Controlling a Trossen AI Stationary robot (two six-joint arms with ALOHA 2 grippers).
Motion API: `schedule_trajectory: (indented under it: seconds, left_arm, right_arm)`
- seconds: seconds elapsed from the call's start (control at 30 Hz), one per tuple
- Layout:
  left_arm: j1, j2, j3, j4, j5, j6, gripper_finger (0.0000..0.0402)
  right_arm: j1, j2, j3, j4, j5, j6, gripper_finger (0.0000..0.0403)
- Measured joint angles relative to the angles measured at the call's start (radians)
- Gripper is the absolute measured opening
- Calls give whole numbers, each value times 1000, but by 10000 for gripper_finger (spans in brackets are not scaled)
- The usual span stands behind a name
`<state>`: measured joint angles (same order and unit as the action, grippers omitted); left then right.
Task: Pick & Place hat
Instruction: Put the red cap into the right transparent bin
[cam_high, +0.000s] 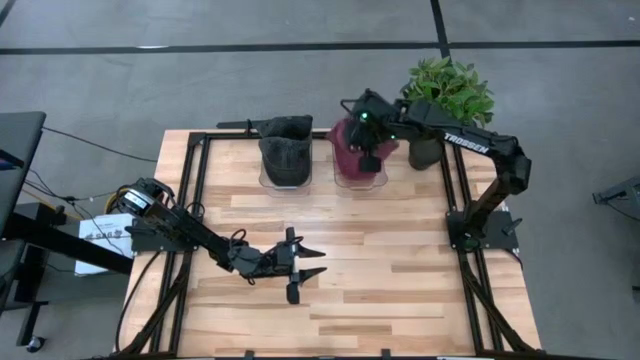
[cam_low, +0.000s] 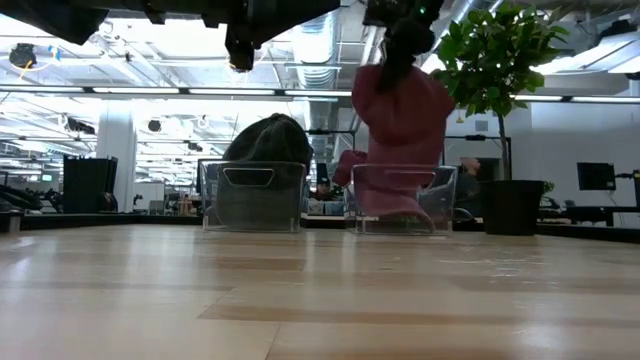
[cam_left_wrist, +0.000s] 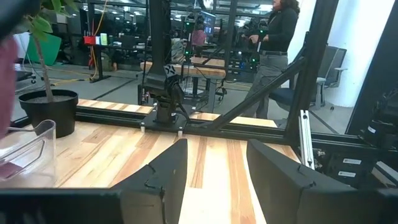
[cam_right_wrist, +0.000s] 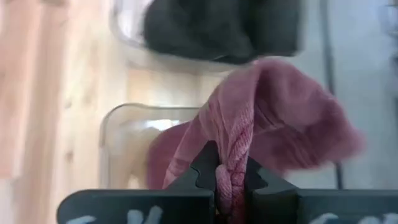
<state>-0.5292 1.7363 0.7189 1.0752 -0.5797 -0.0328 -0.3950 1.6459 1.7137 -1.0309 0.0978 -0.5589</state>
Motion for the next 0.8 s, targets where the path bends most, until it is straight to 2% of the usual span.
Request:
schedule_trajectory:
  seconds: [0.17,0.5,0.8]
  left_arm:
    - [1,0,0,2,0,2,163]
    - [7,0,0,3,0,2,163]
    - [7,0,0,3,0,2,163]
  right_arm:
    - [2,1,-67,-16,-78,-35,3]
    - [84,0,-69,-47,-203,-85,2]
    - [31,0,-69,-36,-199,-67,3]
